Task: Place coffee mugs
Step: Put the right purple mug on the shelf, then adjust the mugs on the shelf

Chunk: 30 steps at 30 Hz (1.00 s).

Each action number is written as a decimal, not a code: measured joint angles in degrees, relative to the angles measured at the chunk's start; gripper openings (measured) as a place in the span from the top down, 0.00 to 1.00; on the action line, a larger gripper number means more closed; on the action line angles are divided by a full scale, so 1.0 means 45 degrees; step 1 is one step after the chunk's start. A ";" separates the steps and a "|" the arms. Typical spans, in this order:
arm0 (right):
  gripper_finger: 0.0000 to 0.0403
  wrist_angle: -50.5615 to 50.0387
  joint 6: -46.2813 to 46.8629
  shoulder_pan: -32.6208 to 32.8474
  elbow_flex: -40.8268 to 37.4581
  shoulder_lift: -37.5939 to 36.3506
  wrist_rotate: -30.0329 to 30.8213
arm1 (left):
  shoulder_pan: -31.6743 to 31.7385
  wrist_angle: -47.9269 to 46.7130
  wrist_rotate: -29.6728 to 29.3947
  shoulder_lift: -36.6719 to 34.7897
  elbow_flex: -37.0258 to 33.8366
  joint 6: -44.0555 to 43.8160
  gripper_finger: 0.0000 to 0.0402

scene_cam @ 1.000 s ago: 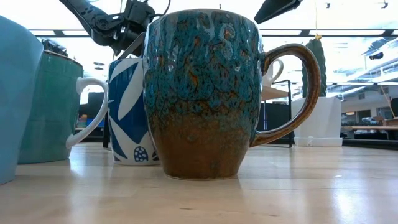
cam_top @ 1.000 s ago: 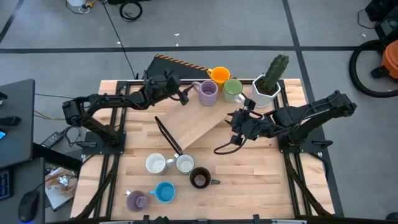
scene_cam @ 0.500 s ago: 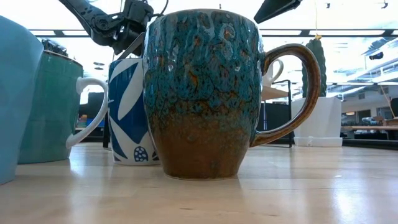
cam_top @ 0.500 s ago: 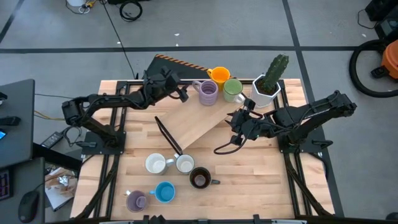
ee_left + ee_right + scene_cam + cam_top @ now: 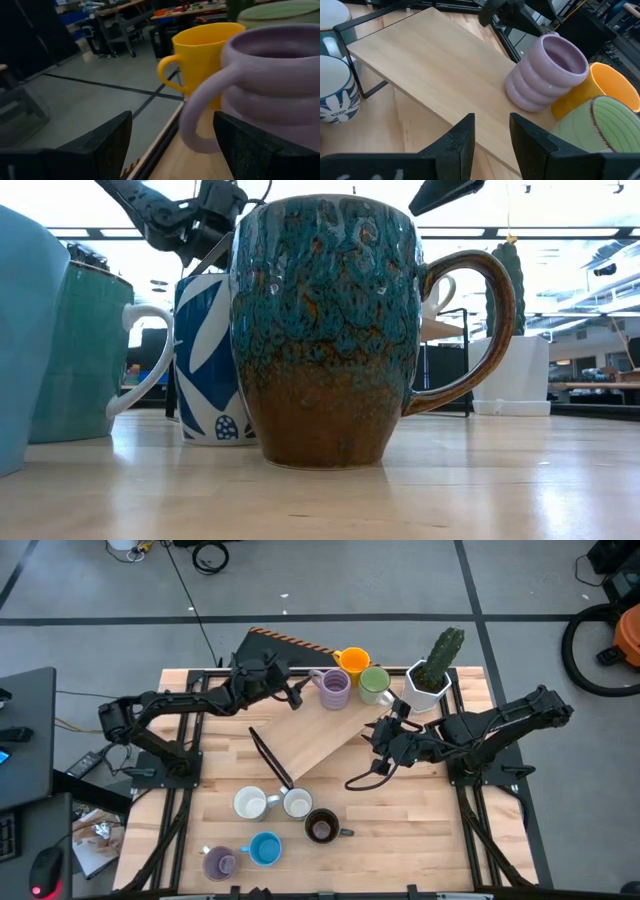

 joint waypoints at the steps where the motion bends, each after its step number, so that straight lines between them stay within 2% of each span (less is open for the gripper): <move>1: 0.68 0.0028 -0.0012 0.0034 0.0000 0.0000 0.0024 | 0.0012 0.0221 -0.0057 0.0112 0.0000 -0.0004 0.29; 8: 0.68 0.0076 -0.0090 0.0052 0.0000 0.0000 0.0083 | 0.0007 0.1286 -0.0964 0.0744 0.0000 -0.0008 0.29; 16: 0.68 0.0076 -0.0090 0.0054 0.0000 0.0000 0.0080 | -0.0024 0.1248 -0.1041 0.0755 0.0000 0.0081 0.29; 22: 0.68 0.0066 -0.0114 0.0049 0.0000 0.0000 0.0078 | -0.0511 -0.0041 -0.1173 -0.0536 0.0015 0.0410 0.29; 24: 0.68 -0.0032 -0.0058 0.0049 0.0000 0.0000 0.0078 | -0.0760 -0.0534 -0.1021 -0.0904 0.0015 0.0267 0.29; 30: 0.68 -0.0947 0.1156 0.0057 0.0000 0.0071 0.0078 | -0.2013 -0.2532 0.0526 -0.1622 0.0010 0.0006 0.29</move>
